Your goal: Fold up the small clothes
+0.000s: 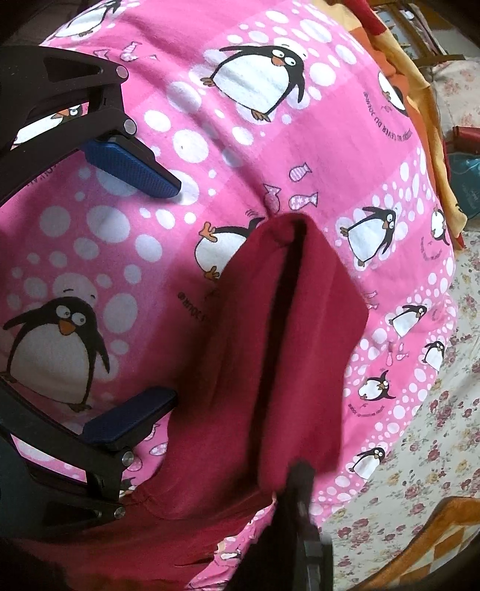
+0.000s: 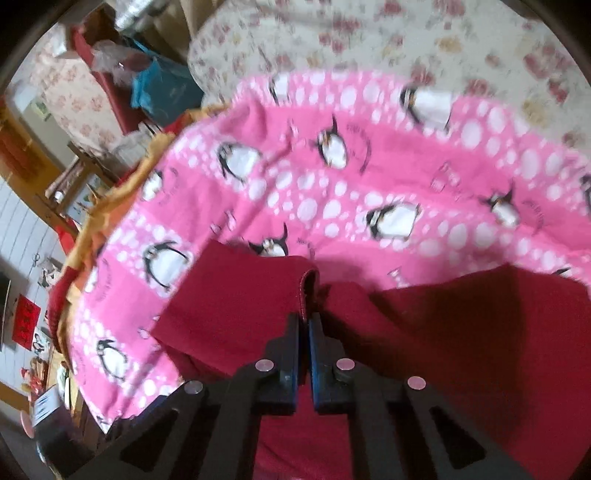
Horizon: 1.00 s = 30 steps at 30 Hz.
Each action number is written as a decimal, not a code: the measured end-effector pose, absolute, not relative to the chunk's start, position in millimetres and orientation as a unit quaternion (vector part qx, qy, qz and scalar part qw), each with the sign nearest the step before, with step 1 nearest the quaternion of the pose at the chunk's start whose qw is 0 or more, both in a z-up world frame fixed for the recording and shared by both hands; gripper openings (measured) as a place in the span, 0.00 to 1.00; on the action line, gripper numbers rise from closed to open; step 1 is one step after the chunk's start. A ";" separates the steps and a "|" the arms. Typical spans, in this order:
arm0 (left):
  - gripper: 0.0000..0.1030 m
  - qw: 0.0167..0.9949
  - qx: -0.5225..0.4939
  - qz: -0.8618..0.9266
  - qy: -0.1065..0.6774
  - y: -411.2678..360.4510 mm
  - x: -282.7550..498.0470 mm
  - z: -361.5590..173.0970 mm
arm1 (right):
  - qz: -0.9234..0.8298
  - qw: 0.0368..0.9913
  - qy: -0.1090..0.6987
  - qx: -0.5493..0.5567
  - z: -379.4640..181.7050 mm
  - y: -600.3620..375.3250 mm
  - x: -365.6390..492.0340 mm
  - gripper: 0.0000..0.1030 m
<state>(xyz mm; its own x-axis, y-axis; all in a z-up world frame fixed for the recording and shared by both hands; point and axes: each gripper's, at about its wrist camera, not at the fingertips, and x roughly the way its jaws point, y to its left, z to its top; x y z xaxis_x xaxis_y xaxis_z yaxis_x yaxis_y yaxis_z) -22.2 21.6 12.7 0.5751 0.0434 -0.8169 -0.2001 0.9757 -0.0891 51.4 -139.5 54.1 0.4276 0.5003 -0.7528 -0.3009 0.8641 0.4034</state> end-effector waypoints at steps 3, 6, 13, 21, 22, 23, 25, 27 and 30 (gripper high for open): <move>0.99 0.887 -0.083 0.072 0.449 21.0 -27.3 16.2 | 0.245 0.851 0.452 0.104 82.6 -159.6 34.0 0.04; 0.99 0.892 -0.072 0.073 0.441 16.0 -32.1 22.6 | 0.240 0.866 0.425 0.104 110.8 -189.7 12.0 0.04; 0.99 0.900 -0.035 0.041 0.432 -13.6 -45.3 40.0 | 0.174 0.894 0.400 0.106 146.0 -299.9 -44.5 0.04; 0.99 0.895 -0.004 0.006 0.447 -56.7 -55.2 41.5 | 0.032 0.895 0.421 0.145 123.5 -437.4 -82.2 0.04; 0.99 0.895 0.003 0.002 0.446 -63.0 -55.7 43.0 | 0.015 0.892 0.427 0.150 115.8 -450.8 -85.9 0.04; 0.99 0.895 0.009 -0.001 0.445 -67.6 -54.9 44.4 | 0.002 0.890 0.431 0.151 110.6 -458.9 -88.4 0.04; 0.99 0.898 0.022 -0.005 0.440 -77.6 -55.6 48.7 | -0.015 0.885 0.438 0.160 100.3 -475.1 -92.5 0.04; 0.99 0.900 0.029 -0.006 0.434 -84.6 -53.4 53.2 | -0.035 0.882 0.442 0.159 91.1 -486.1 -95.8 0.04; 0.99 0.901 0.032 -0.007 0.432 -89.5 -48.2 58.0 | -0.046 0.880 0.442 0.166 86.5 -497.6 -99.7 0.04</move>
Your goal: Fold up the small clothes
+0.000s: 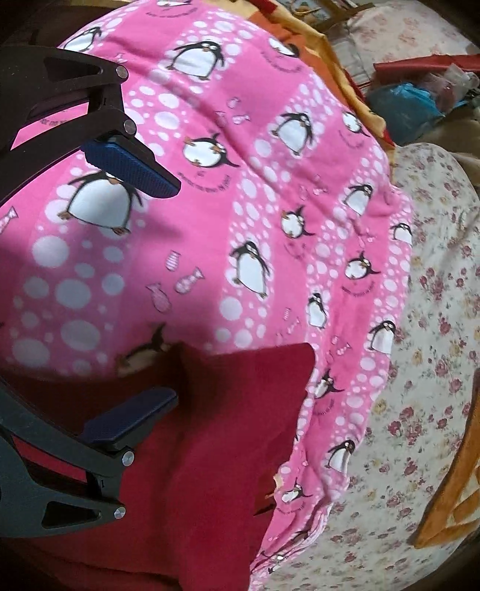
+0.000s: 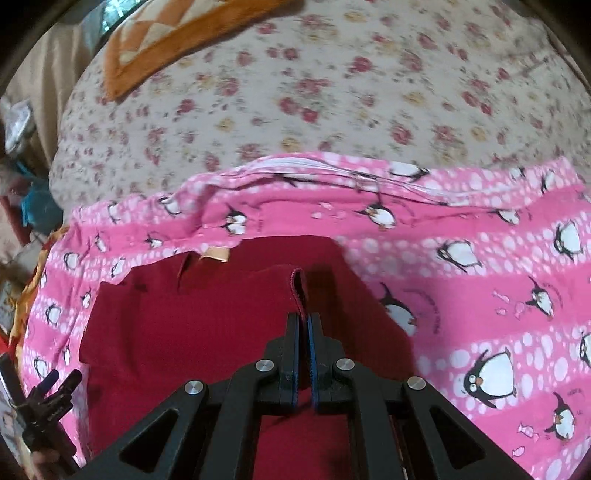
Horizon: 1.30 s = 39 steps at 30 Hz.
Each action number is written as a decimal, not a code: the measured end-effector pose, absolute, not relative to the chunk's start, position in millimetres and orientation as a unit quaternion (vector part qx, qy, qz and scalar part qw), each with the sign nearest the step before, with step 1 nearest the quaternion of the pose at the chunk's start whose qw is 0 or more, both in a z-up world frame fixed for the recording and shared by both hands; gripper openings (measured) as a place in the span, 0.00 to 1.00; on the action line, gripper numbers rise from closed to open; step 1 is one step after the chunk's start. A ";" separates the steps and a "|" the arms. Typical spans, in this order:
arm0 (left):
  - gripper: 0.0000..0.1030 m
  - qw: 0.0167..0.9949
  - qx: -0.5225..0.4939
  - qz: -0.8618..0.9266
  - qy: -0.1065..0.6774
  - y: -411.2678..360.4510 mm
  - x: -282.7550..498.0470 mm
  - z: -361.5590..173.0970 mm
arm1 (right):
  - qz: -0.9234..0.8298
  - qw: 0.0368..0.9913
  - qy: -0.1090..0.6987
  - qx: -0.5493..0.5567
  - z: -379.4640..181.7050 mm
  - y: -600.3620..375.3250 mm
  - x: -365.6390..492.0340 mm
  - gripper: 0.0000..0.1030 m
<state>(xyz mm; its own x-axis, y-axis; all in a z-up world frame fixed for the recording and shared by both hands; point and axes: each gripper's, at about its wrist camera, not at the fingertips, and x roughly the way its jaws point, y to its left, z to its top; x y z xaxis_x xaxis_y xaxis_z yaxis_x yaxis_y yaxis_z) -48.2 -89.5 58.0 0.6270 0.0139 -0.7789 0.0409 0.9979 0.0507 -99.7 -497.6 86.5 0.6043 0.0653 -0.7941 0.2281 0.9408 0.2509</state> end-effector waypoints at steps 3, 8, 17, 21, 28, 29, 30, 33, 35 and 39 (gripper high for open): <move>0.99 0.902 0.021 -0.011 0.431 -93.8 -42.2 63.6 | -0.058 0.880 0.444 0.158 82.4 -504.1 -99.5 0.04; 0.99 0.903 0.010 -0.016 0.429 -104.8 -28.3 66.6 | -0.057 0.876 0.451 0.160 70.3 -506.3 -92.9 0.04; 0.99 0.885 0.025 -0.006 0.465 -116.2 -2.7 35.0 | -0.078 0.859 0.488 0.133 35.1 -513.0 -78.3 0.04; 0.99 0.884 0.021 -0.007 0.467 -116.3 -2.3 32.4 | -0.083 0.860 0.491 0.115 32.0 -510.7 -75.9 0.04; 0.99 0.889 0.028 -0.015 0.457 -117.7 -6.1 45.5 | -0.076 0.861 0.480 0.150 56.3 -506.1 -89.9 0.19; 0.99 0.890 0.026 -0.017 0.455 -117.9 -6.6 47.8 | -0.070 0.866 0.474 0.142 61.9 -499.7 -92.5 0.28; 0.99 0.891 0.023 -0.020 0.452 -118.1 -6.7 50.3 | -0.065 0.870 0.469 0.138 66.1 -494.6 -94.2 0.35; 0.99 0.892 0.018 -0.021 0.451 -119.0 -3.0 51.6 | -0.051 0.879 0.453 0.137 75.6 -482.2 -95.4 0.41; 0.99 0.890 0.021 -0.018 0.455 -119.9 1.2 48.1 | -0.036 0.883 0.450 0.131 76.6 -472.7 -91.7 0.41; 0.99 0.884 0.026 -0.014 0.467 -119.1 8.9 36.0 | -0.019 0.875 0.472 0.101 56.5 -457.6 -74.1 0.41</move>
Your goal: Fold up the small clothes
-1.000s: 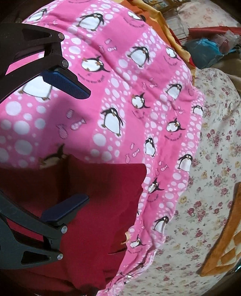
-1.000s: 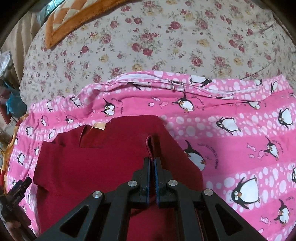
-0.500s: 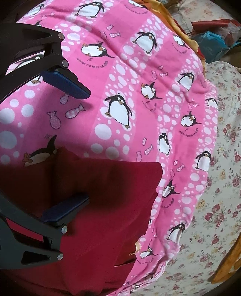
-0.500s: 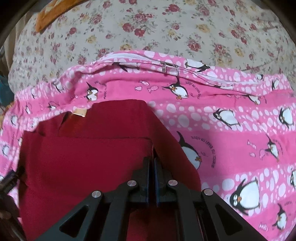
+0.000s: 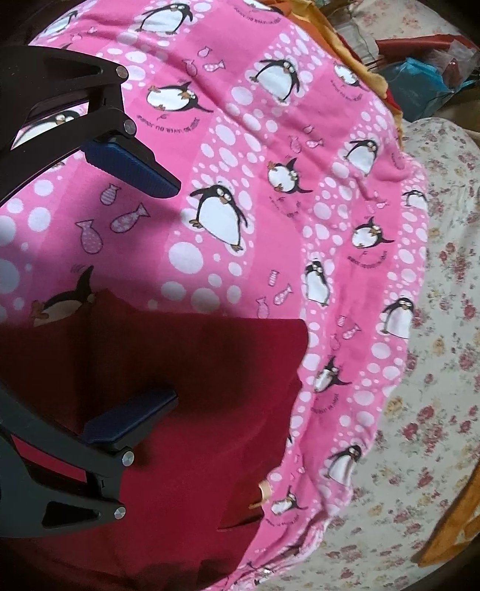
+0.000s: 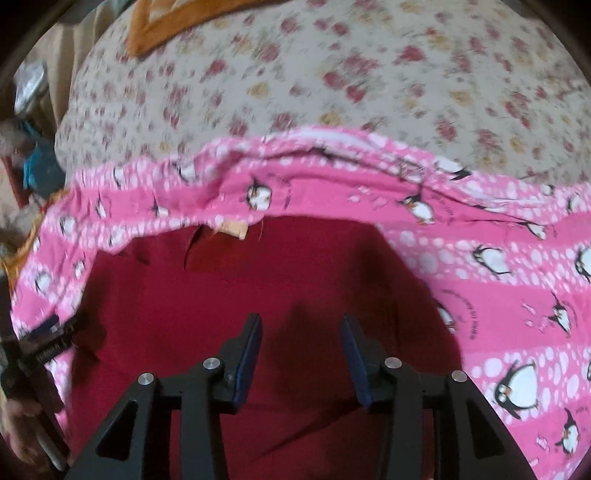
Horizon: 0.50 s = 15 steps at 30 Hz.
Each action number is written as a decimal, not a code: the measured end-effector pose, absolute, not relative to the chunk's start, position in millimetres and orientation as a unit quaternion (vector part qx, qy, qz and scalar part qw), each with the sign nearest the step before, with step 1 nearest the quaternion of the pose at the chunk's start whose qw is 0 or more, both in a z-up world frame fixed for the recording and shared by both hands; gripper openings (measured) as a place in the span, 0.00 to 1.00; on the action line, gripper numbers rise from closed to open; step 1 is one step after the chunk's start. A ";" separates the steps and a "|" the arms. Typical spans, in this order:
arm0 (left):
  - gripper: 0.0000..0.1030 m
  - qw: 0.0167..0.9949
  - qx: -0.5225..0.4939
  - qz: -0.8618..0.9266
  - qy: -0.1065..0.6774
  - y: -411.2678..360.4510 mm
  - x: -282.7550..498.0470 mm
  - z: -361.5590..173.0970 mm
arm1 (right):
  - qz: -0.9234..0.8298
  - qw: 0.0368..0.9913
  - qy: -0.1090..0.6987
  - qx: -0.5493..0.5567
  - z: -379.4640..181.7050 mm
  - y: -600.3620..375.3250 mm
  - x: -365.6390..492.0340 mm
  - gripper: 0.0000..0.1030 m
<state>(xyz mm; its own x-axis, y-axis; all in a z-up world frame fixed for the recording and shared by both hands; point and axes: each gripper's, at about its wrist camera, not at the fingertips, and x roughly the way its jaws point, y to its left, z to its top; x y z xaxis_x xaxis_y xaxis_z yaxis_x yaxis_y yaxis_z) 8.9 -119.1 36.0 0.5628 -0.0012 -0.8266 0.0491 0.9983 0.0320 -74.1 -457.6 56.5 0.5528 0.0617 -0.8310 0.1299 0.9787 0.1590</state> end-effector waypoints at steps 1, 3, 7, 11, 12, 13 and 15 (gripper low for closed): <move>0.99 0.882 0.024 -0.016 0.471 -118.5 10.5 32.7 | -0.020 0.873 0.477 0.097 50.4 -457.6 -71.7 0.41; 0.99 0.879 0.021 -0.019 0.476 -118.5 12.6 29.0 | -0.036 0.862 0.496 0.097 32.1 -462.4 -62.7 0.41; 0.99 0.877 0.030 -0.021 0.480 -121.1 11.7 30.7 | -0.045 0.858 0.493 0.137 20.0 -478.7 -54.6 0.41; 0.99 0.879 0.038 -0.027 0.475 -120.7 1.0 40.0 | -0.045 0.855 0.491 0.162 35.3 -486.4 -66.4 0.41; 0.99 0.879 0.038 -0.027 0.474 -120.2 -0.7 41.4 | -0.044 0.856 0.488 0.162 39.2 -487.4 -71.3 0.41; 0.99 0.879 0.037 -0.029 0.474 -119.6 -3.4 43.1 | -0.043 0.858 0.485 0.161 44.2 -489.5 -78.9 0.41; 0.99 0.880 0.031 -0.032 0.473 -118.4 -8.8 46.4 | -0.040 0.861 0.480 0.165 52.7 -493.9 -94.8 0.43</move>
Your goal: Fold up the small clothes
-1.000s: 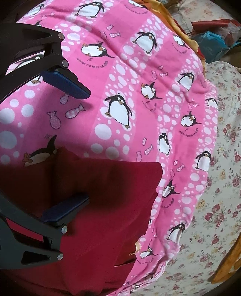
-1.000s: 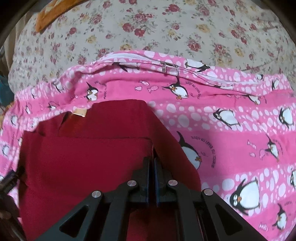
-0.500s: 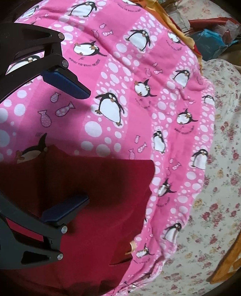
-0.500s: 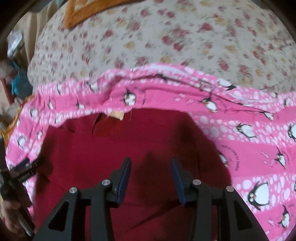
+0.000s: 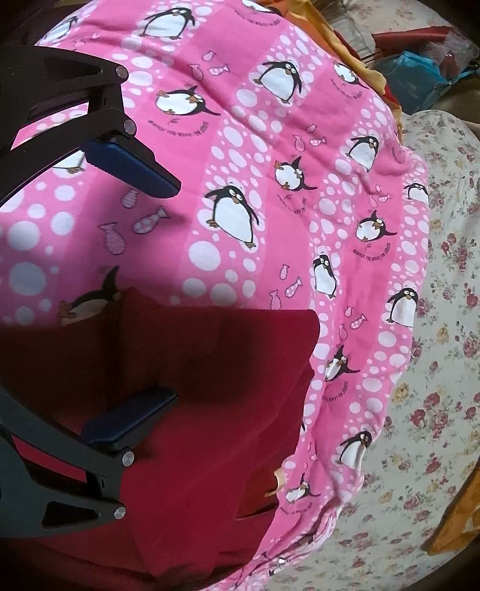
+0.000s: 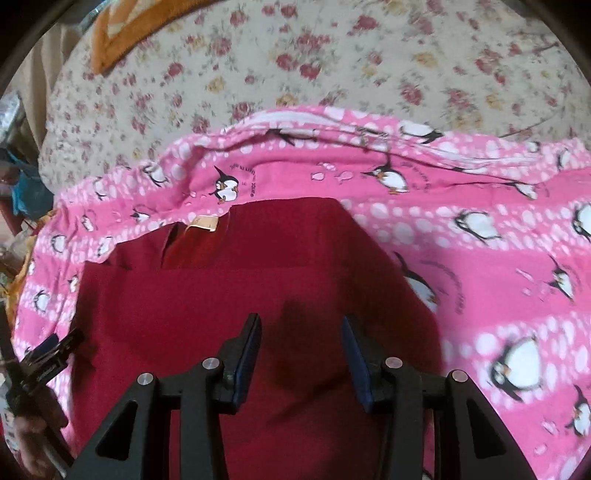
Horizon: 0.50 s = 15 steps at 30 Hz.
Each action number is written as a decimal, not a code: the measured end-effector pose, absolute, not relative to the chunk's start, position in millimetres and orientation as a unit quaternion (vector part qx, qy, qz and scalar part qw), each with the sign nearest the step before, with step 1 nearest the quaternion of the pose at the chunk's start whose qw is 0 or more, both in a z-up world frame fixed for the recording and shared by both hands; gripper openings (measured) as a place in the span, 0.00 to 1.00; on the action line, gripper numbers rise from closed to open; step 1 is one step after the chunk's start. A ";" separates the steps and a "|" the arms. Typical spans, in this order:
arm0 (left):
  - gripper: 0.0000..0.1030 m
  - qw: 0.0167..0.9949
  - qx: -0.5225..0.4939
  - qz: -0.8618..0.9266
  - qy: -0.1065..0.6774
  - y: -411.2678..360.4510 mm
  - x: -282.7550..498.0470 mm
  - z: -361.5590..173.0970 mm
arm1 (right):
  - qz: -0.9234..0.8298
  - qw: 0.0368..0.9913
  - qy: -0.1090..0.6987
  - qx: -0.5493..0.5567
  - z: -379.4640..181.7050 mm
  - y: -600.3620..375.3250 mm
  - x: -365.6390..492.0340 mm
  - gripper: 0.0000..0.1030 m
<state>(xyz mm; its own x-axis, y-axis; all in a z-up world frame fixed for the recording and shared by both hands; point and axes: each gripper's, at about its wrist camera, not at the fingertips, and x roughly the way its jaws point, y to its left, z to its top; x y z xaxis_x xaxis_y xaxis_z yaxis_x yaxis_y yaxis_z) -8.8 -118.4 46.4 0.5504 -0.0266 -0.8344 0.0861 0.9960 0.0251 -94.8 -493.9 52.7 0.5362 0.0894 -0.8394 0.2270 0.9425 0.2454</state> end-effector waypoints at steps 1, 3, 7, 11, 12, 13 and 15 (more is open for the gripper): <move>0.99 0.880 0.029 -0.033 0.472 -118.1 -11.0 47.7 | -0.041 0.860 0.480 0.167 55.3 -496.6 -101.2 0.43; 0.99 0.880 0.026 -0.036 0.472 -117.9 -15.8 49.4 | -0.039 0.861 0.480 0.166 60.7 -501.1 -112.4 0.44; 0.99 0.877 0.015 -0.041 0.479 -114.1 -27.1 50.1 | -0.037 0.862 0.482 0.153 65.6 -492.9 -123.7 0.44; 0.99 0.874 0.013 -0.057 0.482 -114.0 -48.2 52.5 | -0.015 0.864 0.475 0.164 74.5 -484.8 -143.0 0.45; 0.99 0.874 0.013 -0.064 0.482 -115.0 -53.9 53.3 | -0.013 0.863 0.477 0.165 75.1 -483.1 -150.8 0.48; 0.99 0.873 0.013 -0.073 0.482 -117.3 -60.9 54.2 | -0.013 0.862 0.479 0.164 74.2 -480.9 -155.2 0.50; 0.99 0.871 0.020 -0.089 0.482 -123.3 -72.9 55.8 | -0.014 0.861 0.485 0.155 72.3 -477.1 -173.6 0.51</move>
